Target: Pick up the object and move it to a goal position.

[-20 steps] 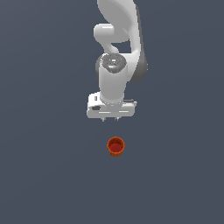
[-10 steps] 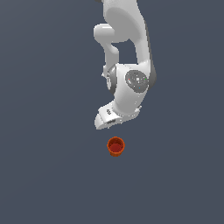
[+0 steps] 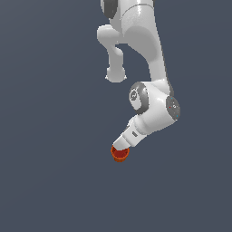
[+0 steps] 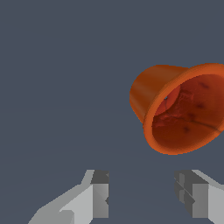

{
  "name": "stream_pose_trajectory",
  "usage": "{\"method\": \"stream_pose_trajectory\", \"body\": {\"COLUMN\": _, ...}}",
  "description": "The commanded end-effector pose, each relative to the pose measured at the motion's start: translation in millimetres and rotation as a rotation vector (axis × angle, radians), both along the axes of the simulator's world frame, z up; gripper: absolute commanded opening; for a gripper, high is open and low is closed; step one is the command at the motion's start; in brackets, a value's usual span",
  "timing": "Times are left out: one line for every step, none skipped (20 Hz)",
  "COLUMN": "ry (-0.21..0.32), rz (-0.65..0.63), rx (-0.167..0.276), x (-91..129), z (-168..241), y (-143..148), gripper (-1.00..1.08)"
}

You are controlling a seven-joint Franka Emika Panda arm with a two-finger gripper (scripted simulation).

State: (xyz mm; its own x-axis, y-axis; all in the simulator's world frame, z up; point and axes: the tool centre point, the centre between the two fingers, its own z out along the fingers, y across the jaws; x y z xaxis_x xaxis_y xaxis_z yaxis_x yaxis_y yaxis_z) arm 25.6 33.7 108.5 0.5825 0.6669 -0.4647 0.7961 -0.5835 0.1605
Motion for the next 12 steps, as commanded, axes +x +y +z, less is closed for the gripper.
{"method": "stream_pose_trajectory", "body": {"ry": 0.054, "rz": 0.104, "rx": -0.060, "x": 5.3, "z": -5.9, "y": 4.5, "gripper": 0.28}}
{"method": "stream_pose_trajectory", "body": {"ry": 0.074, "rz": 0.139, "rx": -0.082, "x": 7.3, "z": -7.9, "y": 6.2, "gripper": 0.28}}
{"method": "stream_pose_trajectory", "body": {"ry": 0.093, "rz": 0.173, "rx": -0.102, "x": 9.2, "z": -9.6, "y": 7.8, "gripper": 0.28}}
{"method": "stream_pose_trajectory", "body": {"ry": 0.110, "rz": 0.203, "rx": -0.122, "x": 10.9, "z": -11.1, "y": 9.3, "gripper": 0.28}}
{"method": "stream_pose_trajectory", "body": {"ry": 0.126, "rz": 0.232, "rx": -0.141, "x": 12.6, "z": -12.5, "y": 10.7, "gripper": 0.28}}
{"method": "stream_pose_trajectory", "body": {"ry": 0.142, "rz": 0.258, "rx": -0.159, "x": 14.2, "z": -13.7, "y": 12.1, "gripper": 0.28}}
{"method": "stream_pose_trajectory", "body": {"ry": 0.156, "rz": 0.281, "rx": -0.176, "x": 15.7, "z": -14.7, "y": 13.4, "gripper": 0.28}}
{"method": "stream_pose_trajectory", "body": {"ry": 0.169, "rz": 0.303, "rx": -0.191, "x": 17.1, "z": -15.7, "y": 14.6, "gripper": 0.28}}
{"method": "stream_pose_trajectory", "body": {"ry": 0.181, "rz": 0.322, "rx": -0.205, "x": 18.4, "z": -16.4, "y": 15.7, "gripper": 0.28}}
{"method": "stream_pose_trajectory", "body": {"ry": 0.192, "rz": 0.339, "rx": -0.218, "x": 19.5, "z": -17.1, "y": 16.7, "gripper": 0.28}}
{"method": "stream_pose_trajectory", "body": {"ry": 0.202, "rz": 0.355, "rx": -0.230, "x": 20.5, "z": -17.7, "y": 17.7, "gripper": 0.28}}
{"method": "stream_pose_trajectory", "body": {"ry": 0.210, "rz": 0.368, "rx": -0.240, "x": 21.5, "z": -18.1, "y": 18.5, "gripper": 0.28}}
